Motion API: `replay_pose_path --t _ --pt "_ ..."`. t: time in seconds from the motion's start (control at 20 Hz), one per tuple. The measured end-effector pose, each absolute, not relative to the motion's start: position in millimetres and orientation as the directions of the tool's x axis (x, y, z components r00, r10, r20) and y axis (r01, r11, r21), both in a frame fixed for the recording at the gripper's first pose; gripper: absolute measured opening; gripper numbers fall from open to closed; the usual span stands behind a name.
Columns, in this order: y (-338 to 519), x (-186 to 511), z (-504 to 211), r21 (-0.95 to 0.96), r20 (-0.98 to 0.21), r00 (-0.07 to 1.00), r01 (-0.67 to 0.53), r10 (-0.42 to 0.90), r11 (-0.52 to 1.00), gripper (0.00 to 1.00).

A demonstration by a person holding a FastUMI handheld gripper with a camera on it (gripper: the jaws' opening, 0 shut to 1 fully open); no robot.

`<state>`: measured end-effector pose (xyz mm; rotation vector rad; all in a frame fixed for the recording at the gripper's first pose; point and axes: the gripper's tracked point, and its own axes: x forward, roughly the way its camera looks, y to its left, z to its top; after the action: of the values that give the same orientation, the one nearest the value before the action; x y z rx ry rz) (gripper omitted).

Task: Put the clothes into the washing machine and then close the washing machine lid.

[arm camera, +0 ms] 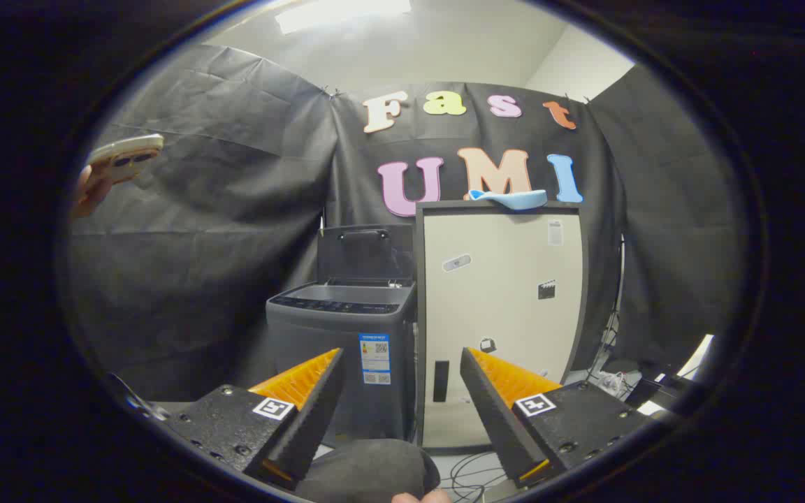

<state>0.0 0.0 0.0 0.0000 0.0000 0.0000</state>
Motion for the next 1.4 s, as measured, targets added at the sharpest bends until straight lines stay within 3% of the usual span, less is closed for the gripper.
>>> replay_pose_path --t 1.4 --pt "-0.6 1.8 4.6 0.007 0.015 1.0 0.01 -0.011 1.0 0.99"
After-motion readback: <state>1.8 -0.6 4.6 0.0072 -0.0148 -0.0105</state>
